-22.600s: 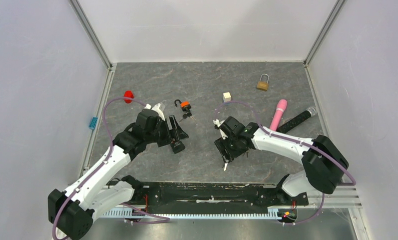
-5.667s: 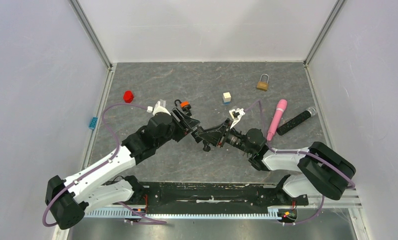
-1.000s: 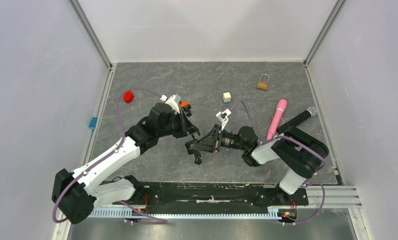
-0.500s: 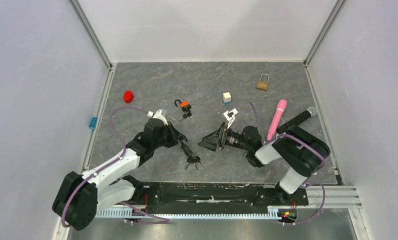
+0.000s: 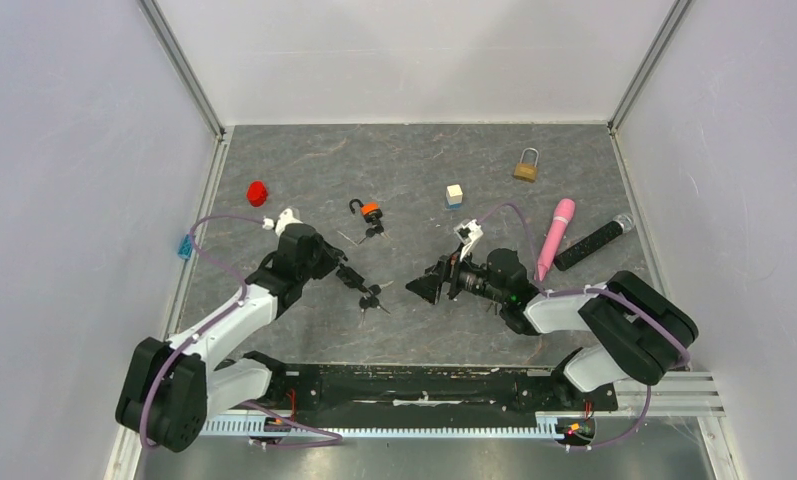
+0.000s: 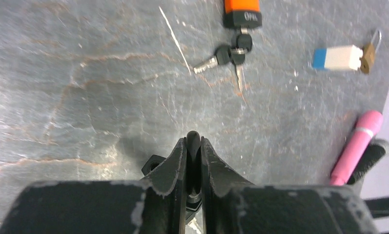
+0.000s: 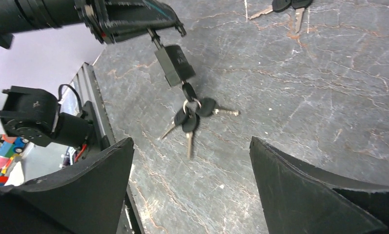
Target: Unlock with the key
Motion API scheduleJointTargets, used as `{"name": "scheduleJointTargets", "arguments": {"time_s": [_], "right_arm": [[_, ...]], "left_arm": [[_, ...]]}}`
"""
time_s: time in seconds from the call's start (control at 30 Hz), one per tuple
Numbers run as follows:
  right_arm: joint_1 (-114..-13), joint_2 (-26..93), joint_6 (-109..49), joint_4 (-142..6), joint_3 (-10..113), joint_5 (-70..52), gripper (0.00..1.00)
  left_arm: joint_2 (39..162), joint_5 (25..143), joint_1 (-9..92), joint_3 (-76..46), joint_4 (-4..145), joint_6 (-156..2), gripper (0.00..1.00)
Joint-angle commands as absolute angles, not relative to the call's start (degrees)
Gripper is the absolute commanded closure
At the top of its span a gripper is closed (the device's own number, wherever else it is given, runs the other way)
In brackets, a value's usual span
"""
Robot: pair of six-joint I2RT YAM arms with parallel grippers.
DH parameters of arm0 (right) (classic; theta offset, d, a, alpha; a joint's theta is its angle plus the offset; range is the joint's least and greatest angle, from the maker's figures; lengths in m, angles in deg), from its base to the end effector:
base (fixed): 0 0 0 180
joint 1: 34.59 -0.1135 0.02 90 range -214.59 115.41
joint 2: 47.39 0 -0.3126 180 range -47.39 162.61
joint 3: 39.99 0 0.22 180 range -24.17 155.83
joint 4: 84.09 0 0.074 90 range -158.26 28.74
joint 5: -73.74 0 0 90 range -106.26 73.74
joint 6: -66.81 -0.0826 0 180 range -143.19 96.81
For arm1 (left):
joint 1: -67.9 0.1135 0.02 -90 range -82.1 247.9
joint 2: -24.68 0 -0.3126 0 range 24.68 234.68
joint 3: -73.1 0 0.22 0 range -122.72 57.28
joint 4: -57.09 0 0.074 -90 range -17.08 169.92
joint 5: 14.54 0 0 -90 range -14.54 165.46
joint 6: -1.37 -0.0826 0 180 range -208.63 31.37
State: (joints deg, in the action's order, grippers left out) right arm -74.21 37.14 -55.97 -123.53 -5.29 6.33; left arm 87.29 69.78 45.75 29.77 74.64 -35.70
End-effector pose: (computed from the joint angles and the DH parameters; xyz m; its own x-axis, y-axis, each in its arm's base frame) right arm 0.1954 0.2029 0.2295 -0.5931 0.1579 -0.7895 -0.6645 0.4576 0.5908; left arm 0.1965 -0.0712 0.2248 -0.5755 -0.6230 -0.5298 -0.2611 0.7539 -0.6029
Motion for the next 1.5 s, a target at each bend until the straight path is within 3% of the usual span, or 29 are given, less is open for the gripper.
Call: {"name": "scheduleJointTargets", "arguments": {"time_s": [0.0, 0.17, 0.47, 0.67, 0.87, 0.9, 1.03, 1.1, 1.17, 1.47], "right_arm": [[-73.97, 35.26, -51.38, -120.66, -5.21, 4.68, 0.10], [-74.00, 33.39, -49.01, -118.27, -4.74, 4.46, 0.12], [-73.97, 29.60, -45.92, -116.21, -6.28, 6.38, 0.14], [-73.92, 26.66, -43.85, -113.41, -7.41, 5.63, 0.15], [-71.72, 22.74, -42.13, -106.94, -7.25, 2.14, 0.14], [-71.10, 21.99, -41.39, -104.97, -6.98, 0.93, 0.14], [-69.45, 18.98, -37.98, -96.82, -4.03, -4.02, 0.11], [-68.60, 18.15, -36.59, -92.16, -1.95, -6.74, 0.08], [-67.77, 17.29, -35.62, -88.22, 0.41, -9.73, 0.02], [-60.46, 20.87, -33.89, -70.04, 17.15, -29.25, 0.02]], "left_arm": [[90.20, 62.15, 47.34, 23.34, 75.32, -34.16, 0.98], [100.52, 61.82, 49.31, 20.37, 68.91, -36.58, 0.97], [116.87, 75.14, 56.59, 20.49, 43.38, -42.09, 0.88], [125.83, 81.26, 61.17, 14.98, 40.88, -43.49, 0.80], [130.52, 81.87, 63.96, 4.28, 51.31, -50.58, 0.67], [130.74, 81.90, 64.37, 2.84, 53.11, -51.71, 0.60], [129.79, 78.31, 65.23, -1.66, 61.31, -55.31, 0.16], [128.28, 76.54, 65.27, -4.32, 66.85, -57.01, 0.02], [125.71, 74.47, 65.24, -6.70, 72.00, -58.32, 0.00], [109.80, 70.52, 64.41, -17.87, 100.44, -62.78, 0.00]]}}
